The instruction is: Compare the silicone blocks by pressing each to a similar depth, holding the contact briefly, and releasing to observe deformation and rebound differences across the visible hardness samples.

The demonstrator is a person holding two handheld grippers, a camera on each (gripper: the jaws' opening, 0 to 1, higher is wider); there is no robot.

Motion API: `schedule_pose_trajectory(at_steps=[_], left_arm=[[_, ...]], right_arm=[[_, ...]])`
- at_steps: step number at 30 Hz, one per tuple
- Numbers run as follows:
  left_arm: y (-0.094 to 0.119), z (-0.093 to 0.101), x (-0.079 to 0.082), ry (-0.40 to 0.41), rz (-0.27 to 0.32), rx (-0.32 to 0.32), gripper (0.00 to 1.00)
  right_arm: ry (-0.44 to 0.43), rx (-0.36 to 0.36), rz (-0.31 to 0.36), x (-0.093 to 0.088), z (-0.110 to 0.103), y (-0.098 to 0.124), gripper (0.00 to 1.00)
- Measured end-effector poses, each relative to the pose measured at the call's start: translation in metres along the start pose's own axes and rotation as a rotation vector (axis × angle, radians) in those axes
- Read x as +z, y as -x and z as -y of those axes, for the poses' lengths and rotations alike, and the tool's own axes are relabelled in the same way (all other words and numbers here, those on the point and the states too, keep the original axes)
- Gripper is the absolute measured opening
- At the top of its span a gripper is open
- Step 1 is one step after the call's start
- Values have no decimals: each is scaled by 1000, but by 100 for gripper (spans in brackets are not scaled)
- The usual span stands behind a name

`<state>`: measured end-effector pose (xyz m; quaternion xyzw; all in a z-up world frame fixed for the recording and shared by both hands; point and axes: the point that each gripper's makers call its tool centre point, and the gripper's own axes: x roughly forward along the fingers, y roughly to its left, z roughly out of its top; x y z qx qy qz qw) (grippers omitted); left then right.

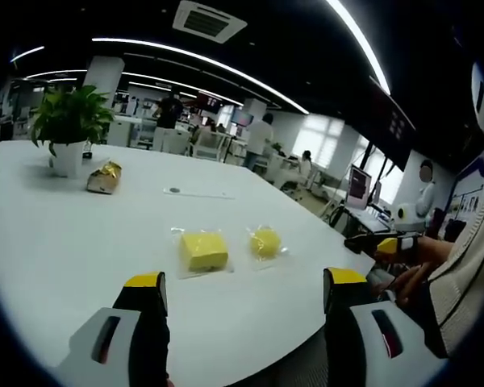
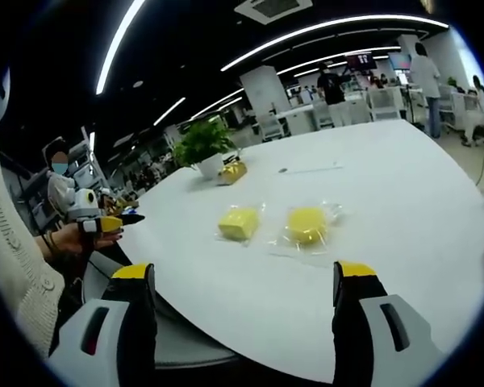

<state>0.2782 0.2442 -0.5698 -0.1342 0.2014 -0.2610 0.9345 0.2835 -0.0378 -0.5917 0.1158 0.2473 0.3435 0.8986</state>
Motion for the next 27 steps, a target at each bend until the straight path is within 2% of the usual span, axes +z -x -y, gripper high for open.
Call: schedule_pose_trajectory(at_steps=[9,15,27], left_arm=[[3,-1,-5,-7,-17,5,79],[3,-1,-8,-9,-27,4,79],[3,1,-14,-7,-46,-2,79]], right_arm=[[-4,2,9,1,1,2,85],[-7,7,-7,-6,3,0,85],[-9,-4,-13,-8,2,3,84]])
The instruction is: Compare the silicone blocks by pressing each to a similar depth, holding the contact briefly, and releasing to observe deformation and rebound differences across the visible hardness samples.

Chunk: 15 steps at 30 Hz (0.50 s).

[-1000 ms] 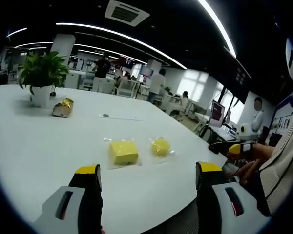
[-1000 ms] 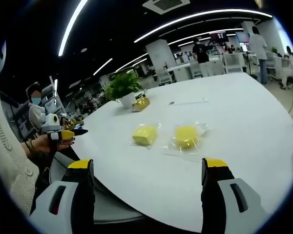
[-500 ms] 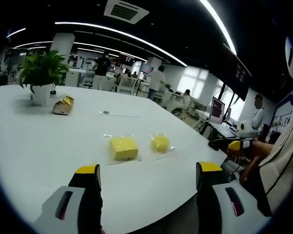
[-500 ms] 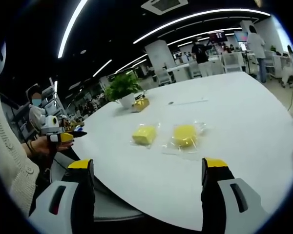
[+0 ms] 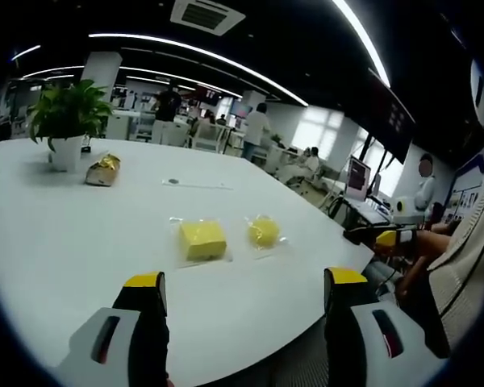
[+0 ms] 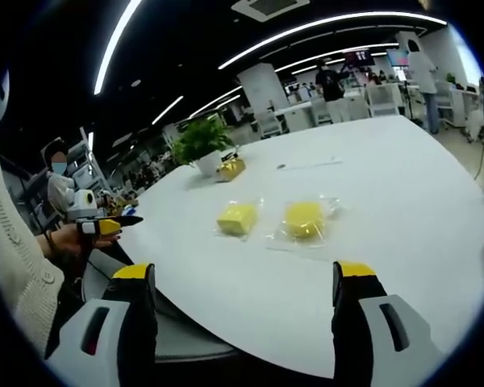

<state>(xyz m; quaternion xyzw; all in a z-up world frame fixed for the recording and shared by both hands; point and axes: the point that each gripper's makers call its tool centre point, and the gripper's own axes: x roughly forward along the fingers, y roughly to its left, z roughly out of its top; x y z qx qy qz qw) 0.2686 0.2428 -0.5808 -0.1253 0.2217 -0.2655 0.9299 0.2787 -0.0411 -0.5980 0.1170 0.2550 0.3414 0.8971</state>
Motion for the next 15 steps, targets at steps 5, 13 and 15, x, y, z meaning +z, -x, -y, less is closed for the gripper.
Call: schedule_pose_trajectory(at_steps=[5,13,15], left_arm=[[0,1,-3,3,-10,-4,79],[-3,0,-5,18,-21,-9,80],[-5,-1,-4,30,-21,-10,80]], right_arm=[[-6,0,-3,-2,-4,0,84],[-10,-6,-13,-4,-5,0,84],[-15,-7,-15,-5,-4,0,84]])
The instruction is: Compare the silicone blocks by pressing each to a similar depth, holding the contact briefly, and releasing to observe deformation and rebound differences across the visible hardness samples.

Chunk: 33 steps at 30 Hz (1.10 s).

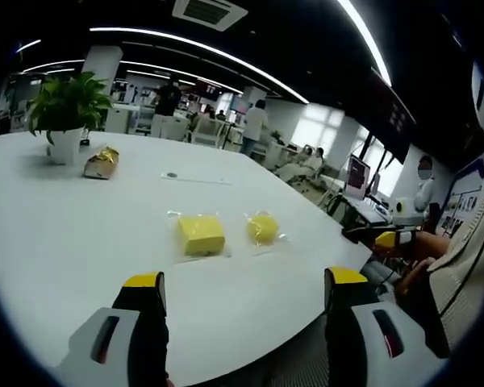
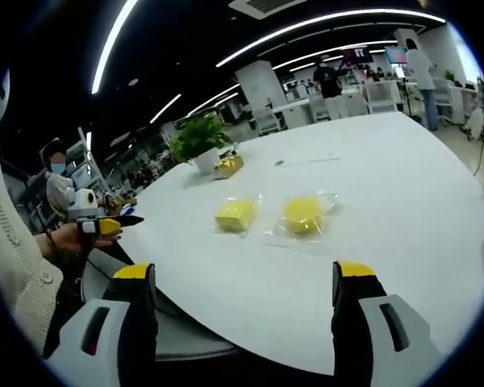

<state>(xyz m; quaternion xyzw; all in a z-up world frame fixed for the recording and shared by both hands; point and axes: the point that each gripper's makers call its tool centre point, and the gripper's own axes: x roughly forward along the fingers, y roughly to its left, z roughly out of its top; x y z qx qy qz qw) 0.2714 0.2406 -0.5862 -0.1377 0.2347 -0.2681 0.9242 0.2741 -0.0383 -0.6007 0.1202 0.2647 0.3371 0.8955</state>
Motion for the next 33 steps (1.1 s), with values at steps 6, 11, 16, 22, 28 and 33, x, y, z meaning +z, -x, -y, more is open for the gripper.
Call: schedule_pose_trajectory(at_steps=[6,11,16,22,28,33], left_arm=[[-9,-14,6,40,10,45,82],[-24,-24,14,121,26,41,80],[-42,-35,28,211,52,21,80],[-65,-49,38,320,70,-10,83],[-94,-72,39,358,49,-3,82],[-128,-93,37,381,25,-19,82]], right_arm=[[-16,-4,-10,-3,4,-5,84],[-25,-3,-33,-5,8,-10,84],[-33,-7,-57,-7,13,-15,84],[-43,-12,-85,-10,19,-22,84],[-55,-19,-111,-10,25,-27,83],[-65,-37,-133,-11,32,-29,83]])
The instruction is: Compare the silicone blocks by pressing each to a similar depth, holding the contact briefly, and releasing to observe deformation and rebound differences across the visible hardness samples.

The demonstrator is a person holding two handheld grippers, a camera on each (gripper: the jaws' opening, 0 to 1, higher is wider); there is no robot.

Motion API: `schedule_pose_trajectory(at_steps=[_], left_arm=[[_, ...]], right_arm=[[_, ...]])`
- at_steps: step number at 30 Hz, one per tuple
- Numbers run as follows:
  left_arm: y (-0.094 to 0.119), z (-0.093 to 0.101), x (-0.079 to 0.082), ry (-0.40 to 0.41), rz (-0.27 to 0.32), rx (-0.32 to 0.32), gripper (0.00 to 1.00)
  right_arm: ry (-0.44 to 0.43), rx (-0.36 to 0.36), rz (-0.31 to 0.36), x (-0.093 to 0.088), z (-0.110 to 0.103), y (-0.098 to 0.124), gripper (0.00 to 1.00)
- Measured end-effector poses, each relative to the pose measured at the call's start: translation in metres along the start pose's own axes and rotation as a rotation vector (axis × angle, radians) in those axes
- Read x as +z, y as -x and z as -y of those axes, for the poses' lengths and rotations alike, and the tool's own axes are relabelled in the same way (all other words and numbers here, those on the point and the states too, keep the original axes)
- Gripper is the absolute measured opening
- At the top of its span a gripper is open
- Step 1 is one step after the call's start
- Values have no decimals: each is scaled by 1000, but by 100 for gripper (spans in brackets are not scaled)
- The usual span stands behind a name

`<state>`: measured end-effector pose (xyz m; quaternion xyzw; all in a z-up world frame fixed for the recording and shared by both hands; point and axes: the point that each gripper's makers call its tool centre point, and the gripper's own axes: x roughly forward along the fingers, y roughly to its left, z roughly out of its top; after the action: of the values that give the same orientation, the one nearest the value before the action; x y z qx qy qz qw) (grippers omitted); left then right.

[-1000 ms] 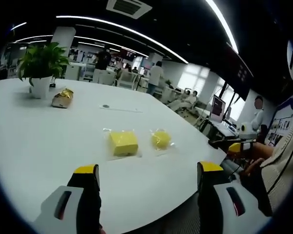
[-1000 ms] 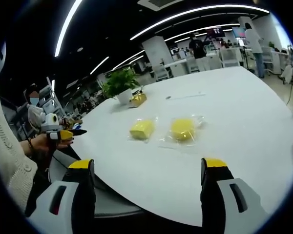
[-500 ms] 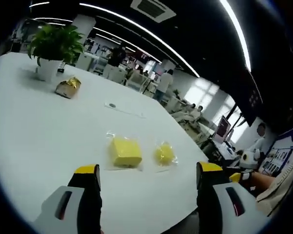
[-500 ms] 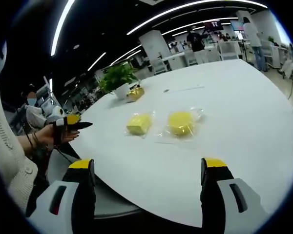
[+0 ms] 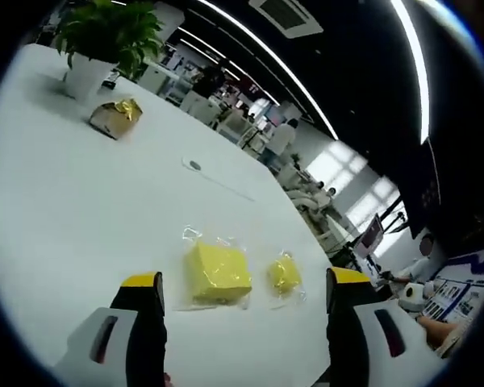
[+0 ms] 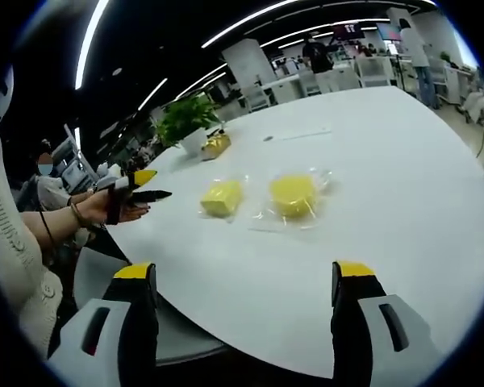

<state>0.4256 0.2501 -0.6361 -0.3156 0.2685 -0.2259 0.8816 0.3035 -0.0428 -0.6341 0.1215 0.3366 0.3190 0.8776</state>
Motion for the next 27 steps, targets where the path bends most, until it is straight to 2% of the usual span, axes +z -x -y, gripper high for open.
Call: schedule_pose_trajectory(at_steps=[7,17,20,22,25,27], left_arm=[[-43,-16,-3,7,-57,-11,82],[-84,-42,-3,84,-66,-17,79],[-96,-45,-4,108,-62,-51,71],[-102,-46,-5,180,-61,-65,61],[-111,-51,-1,279,-30,-85,51],[-115,-55,-3,283,-34,-86,44]], right_arm=[[-14,-27,-26,-1,9,-2,83],[-30,-66,-74,-11,20,-1,81],[-40,-89,-64,-6,24,3,82],[-41,-97,-65,-4,25,5,81],[-41,-104,-66,-3,26,4,81],[-40,-107,-77,-4,27,2,80]])
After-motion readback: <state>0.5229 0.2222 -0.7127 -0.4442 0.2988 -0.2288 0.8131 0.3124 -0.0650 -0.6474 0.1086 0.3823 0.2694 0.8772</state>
